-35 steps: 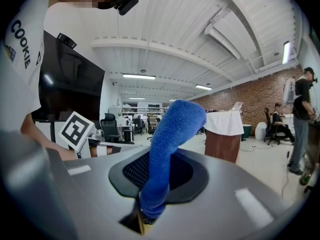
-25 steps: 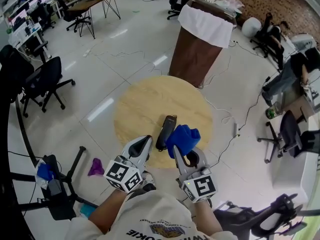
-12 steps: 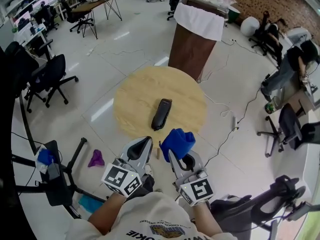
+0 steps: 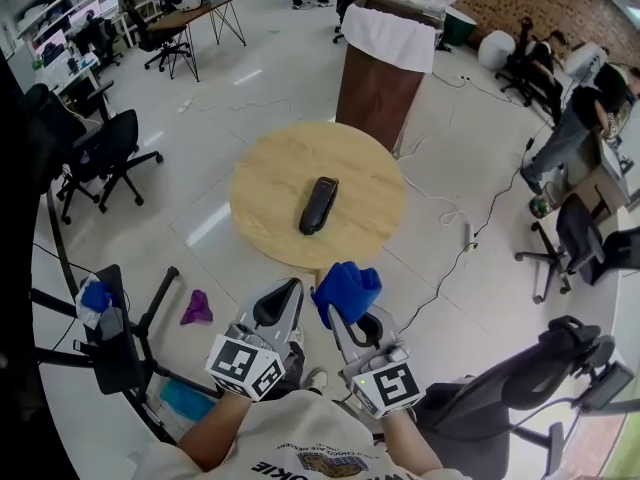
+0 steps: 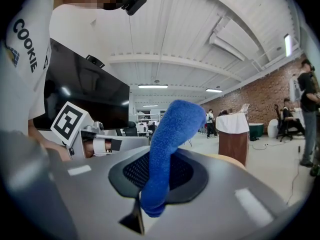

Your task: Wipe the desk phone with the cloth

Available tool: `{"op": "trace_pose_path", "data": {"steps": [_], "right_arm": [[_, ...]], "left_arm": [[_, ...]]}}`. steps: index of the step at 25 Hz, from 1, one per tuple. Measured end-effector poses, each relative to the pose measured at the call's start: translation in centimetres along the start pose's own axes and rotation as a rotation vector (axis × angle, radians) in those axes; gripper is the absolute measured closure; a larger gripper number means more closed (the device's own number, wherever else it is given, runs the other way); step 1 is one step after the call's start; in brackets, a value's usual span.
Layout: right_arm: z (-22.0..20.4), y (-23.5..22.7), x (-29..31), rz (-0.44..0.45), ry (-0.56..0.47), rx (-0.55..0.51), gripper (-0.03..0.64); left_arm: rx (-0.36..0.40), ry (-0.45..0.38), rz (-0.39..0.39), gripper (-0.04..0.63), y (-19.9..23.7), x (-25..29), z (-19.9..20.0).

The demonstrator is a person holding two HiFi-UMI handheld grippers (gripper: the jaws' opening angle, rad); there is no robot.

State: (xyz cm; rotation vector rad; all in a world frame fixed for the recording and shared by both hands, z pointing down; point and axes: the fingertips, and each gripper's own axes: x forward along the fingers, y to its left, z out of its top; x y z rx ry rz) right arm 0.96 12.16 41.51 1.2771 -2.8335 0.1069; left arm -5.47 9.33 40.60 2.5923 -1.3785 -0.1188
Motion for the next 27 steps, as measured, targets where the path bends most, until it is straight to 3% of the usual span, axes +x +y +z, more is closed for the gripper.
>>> {"op": "trace_pose_path", "data": {"steps": [12,27], "right_arm": [[1.3,1.6,-0.6,-0.027,-0.014,-0.013,0.558],[1.9,3.5,2.0,-0.023,-0.010,-0.042,0.558]], "left_arm": [[0.034,-0.021,-0.068,0.594,-1.4,-1.0,0.8],[0.030,-0.051,-0.065,0.594,1.3,-2.5,2.5]]}}
